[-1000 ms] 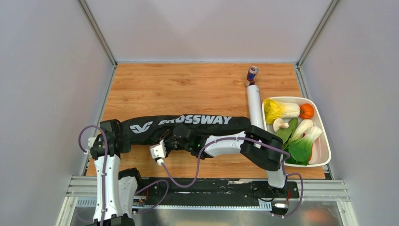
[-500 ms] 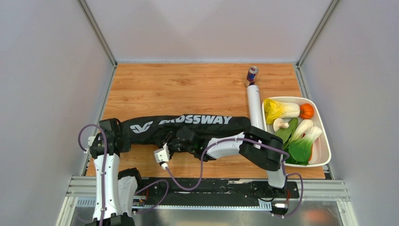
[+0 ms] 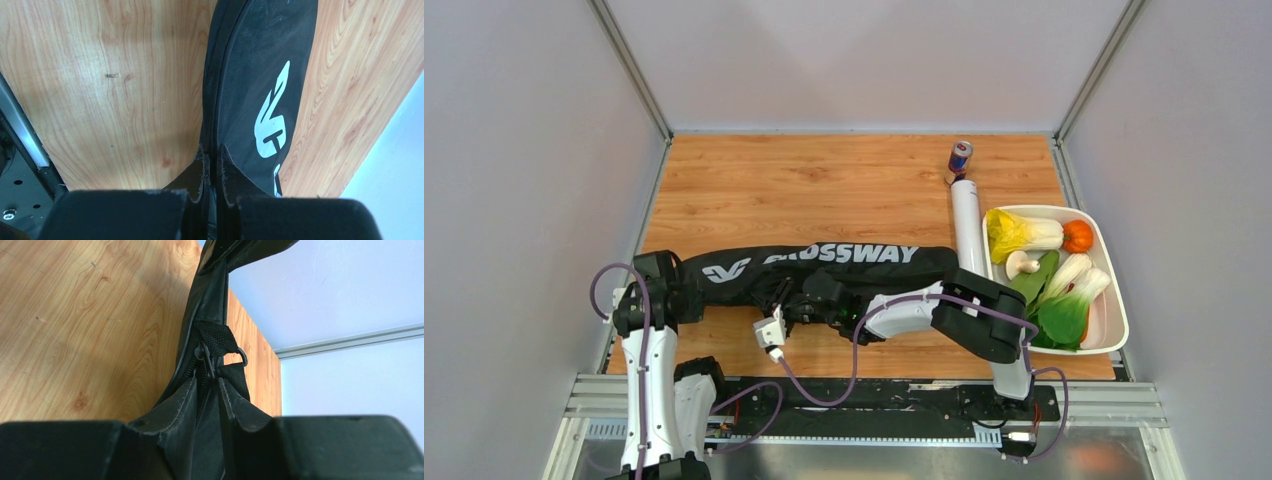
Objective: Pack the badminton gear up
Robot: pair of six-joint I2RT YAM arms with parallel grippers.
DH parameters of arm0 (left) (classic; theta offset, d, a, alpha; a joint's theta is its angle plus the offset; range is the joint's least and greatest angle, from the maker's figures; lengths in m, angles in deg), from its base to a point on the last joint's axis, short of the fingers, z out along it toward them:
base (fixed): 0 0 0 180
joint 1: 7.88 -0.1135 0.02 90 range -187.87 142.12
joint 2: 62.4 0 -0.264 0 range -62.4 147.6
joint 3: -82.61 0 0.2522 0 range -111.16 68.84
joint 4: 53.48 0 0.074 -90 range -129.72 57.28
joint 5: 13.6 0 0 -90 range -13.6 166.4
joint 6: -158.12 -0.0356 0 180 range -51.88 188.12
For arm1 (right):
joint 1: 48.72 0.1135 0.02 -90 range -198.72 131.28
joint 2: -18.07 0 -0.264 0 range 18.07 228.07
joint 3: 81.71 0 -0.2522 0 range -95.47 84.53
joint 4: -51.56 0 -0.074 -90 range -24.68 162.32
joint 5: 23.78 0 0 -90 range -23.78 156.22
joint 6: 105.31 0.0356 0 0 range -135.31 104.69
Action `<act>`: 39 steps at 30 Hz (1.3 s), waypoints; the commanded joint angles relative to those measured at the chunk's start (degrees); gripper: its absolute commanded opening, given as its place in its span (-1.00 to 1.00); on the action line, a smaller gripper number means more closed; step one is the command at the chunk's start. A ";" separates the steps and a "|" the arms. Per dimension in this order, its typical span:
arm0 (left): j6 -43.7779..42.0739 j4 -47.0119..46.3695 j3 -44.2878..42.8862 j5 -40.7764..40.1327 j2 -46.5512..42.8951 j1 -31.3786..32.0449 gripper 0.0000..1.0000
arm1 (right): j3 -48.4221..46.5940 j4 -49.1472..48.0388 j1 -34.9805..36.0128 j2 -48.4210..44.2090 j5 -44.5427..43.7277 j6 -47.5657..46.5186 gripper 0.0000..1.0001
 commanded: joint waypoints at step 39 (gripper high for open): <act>2.46 6.12 -14.83 -7.50 -1.12 0.13 -1.00 | 11.21 -12.86 0.67 -6.41 -16.50 15.48 -1.00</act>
